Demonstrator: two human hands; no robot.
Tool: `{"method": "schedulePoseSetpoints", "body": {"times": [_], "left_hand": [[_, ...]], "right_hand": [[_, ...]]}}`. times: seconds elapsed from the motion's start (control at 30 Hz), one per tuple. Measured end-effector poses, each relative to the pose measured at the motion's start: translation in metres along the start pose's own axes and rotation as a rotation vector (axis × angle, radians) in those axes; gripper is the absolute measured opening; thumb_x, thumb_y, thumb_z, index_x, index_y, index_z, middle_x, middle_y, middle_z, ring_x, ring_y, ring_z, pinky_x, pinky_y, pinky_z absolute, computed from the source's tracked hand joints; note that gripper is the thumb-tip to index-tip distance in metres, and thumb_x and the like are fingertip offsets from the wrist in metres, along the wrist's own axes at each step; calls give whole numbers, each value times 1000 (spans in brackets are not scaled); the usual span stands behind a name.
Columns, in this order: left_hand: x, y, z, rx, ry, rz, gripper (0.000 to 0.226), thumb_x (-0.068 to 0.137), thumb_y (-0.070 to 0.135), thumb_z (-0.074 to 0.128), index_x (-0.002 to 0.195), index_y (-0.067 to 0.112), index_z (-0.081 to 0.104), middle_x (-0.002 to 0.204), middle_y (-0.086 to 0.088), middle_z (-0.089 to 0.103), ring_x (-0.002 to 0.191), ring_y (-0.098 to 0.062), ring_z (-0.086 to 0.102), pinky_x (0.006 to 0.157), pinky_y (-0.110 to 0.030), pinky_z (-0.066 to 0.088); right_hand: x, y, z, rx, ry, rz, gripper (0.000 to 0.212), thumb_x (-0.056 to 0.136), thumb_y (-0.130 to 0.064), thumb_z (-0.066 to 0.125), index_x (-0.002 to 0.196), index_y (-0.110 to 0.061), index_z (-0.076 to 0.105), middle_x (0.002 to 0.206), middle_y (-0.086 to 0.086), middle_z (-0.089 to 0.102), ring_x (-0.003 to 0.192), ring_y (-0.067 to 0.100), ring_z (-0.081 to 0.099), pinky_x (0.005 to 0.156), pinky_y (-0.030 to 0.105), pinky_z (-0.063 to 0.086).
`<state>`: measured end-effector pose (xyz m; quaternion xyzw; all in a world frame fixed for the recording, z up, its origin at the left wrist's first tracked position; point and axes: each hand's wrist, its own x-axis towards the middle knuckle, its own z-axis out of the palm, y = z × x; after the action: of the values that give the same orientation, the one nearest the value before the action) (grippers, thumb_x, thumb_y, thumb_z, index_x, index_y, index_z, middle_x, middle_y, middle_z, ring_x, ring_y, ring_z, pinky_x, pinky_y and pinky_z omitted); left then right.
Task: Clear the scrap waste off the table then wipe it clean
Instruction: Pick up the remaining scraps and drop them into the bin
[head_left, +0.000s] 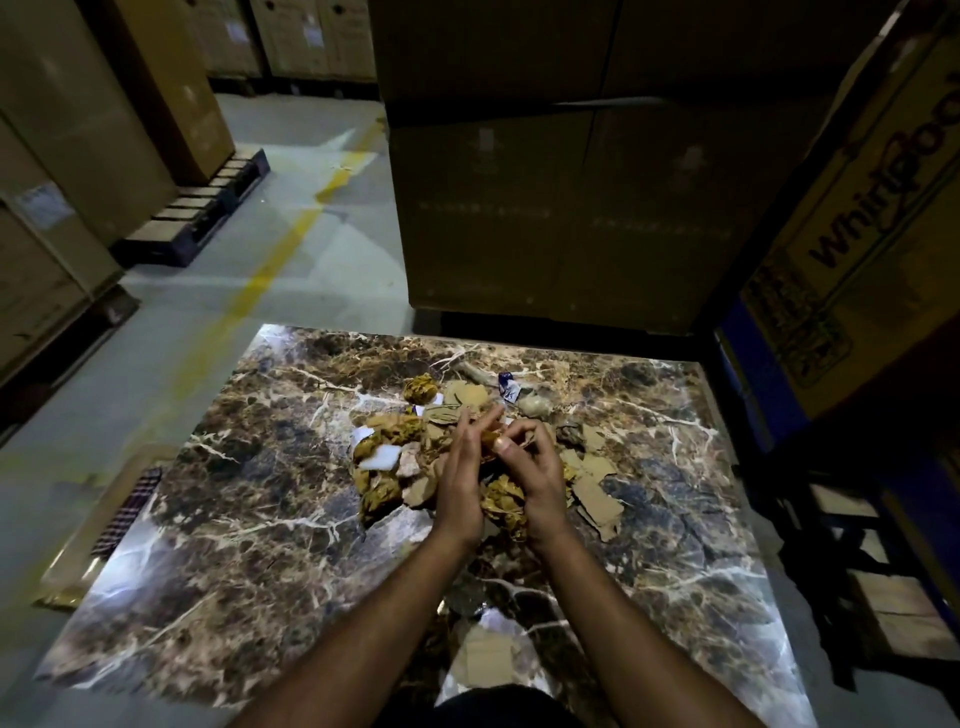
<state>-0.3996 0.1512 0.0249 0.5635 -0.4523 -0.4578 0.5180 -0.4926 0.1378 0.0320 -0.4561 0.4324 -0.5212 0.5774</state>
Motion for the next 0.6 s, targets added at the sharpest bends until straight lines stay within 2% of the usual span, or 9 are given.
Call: {"method": "schedulePoseSetpoints", "body": {"times": [0.07,0.17,0.27,0.3,0.37,0.43,0.5,0.57,0.6], "left_hand": [[1,0,2,-17,-29,-20,76,81,93,16,135,55,54,153,4,48,140,-18,46,117,-60,31],[-1,4,4,-30,-59,-18,79,80,93,15,137,54,52,153,8,48,140,-14,45,118,-55,32],[-2,7,5,-109,-7,-36,82,76,95,20,138,52,51,147,20,49,134,2,45,111,-36,37],[-2,9,5,-163,39,-66,80,80,92,23,140,47,50,146,19,49,133,2,46,106,-31,40],[2,6,3,-291,95,-138,66,98,70,22,143,30,49,142,8,54,127,-3,55,96,-24,48],[5,4,-1,-372,114,-180,60,103,59,21,140,23,51,136,4,58,121,-6,61,100,-28,50],[8,3,-9,-335,120,-187,63,96,66,23,133,26,55,134,6,58,129,-15,55,112,-37,41],[11,1,-17,-300,165,-187,71,90,67,22,136,23,55,140,3,54,129,-15,50,106,-33,40],[14,-3,-22,-263,177,-188,76,90,70,22,140,22,52,146,1,50,131,-17,47,102,-30,38]], "right_hand": [[3,0,-3,-10,12,-2,27,76,-28,72,88,-11,55,91,-1,68,82,6,69,70,18,55],[8,2,-6,-8,57,-13,15,78,-20,65,80,-12,52,86,3,64,78,9,66,68,22,56],[12,8,-5,-3,93,-13,17,74,-19,66,76,-11,51,90,0,67,86,10,66,68,22,55],[14,10,-4,1,102,-8,20,72,-21,68,76,-11,50,92,2,68,89,11,67,70,24,57],[14,11,-1,-6,128,-2,22,71,-22,69,75,-12,50,88,4,65,86,10,66,72,26,57],[13,7,2,7,193,33,20,81,-7,69,75,-12,51,83,2,61,78,11,64,64,22,54],[13,6,2,9,271,83,26,92,4,62,76,-14,51,87,4,62,80,18,62,60,23,52],[12,8,-2,52,349,133,25,94,2,60,77,-16,55,94,7,64,86,22,62,65,25,53],[12,9,-2,80,381,159,22,93,-4,64,78,-19,60,97,8,66,91,26,64,74,33,55]]}}
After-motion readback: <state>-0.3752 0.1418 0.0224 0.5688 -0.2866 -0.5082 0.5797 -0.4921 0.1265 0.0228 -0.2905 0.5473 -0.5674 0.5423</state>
